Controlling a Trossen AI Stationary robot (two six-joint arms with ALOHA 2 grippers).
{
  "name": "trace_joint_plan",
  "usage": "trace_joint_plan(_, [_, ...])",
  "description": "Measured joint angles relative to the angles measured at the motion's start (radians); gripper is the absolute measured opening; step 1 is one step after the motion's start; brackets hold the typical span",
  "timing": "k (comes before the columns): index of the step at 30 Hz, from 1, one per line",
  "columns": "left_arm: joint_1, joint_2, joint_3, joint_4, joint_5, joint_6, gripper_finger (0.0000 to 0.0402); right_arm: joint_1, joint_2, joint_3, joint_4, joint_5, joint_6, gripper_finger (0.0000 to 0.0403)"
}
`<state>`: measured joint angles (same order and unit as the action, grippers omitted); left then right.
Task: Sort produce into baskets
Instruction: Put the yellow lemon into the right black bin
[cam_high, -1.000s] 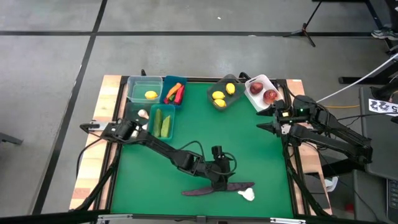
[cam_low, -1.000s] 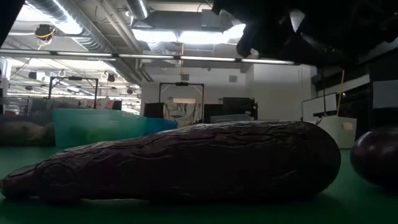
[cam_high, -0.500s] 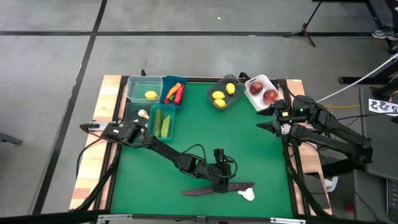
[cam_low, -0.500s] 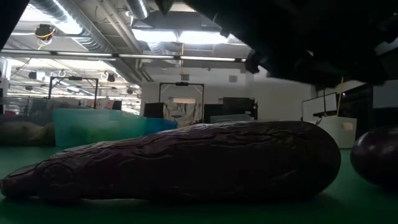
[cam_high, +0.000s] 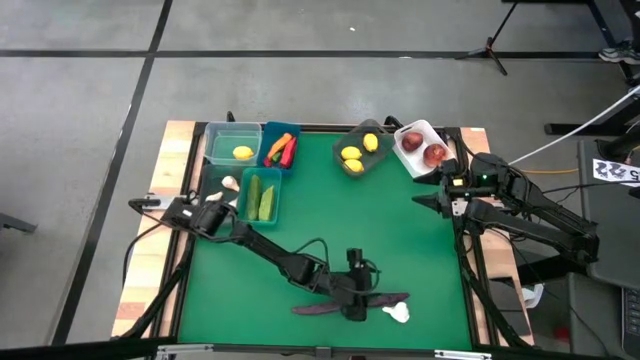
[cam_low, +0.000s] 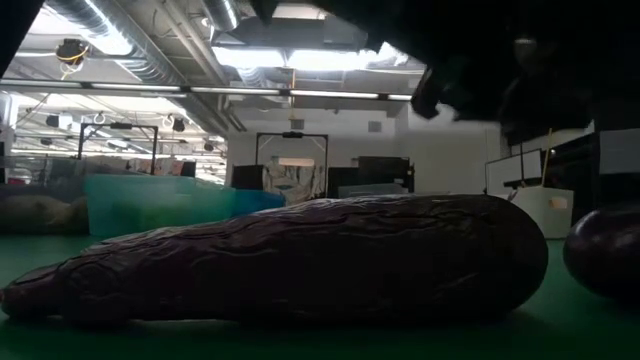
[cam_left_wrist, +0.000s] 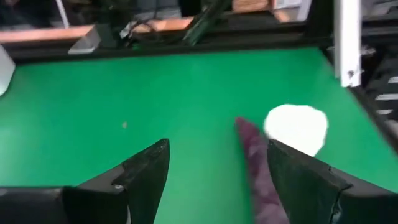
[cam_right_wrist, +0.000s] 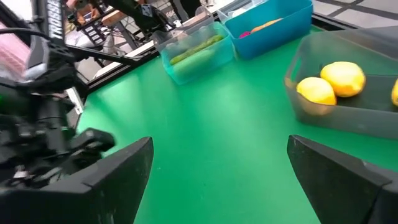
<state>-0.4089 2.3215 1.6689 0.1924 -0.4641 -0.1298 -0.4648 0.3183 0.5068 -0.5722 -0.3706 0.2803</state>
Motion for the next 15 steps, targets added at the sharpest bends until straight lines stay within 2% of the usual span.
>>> trace_joint_plan(15, [-0.036,-0.001,0.033,-0.001,-0.045,0.001,0.0265,0.0,0.0,0.0,-0.002,0.014,0.009,0.0369])
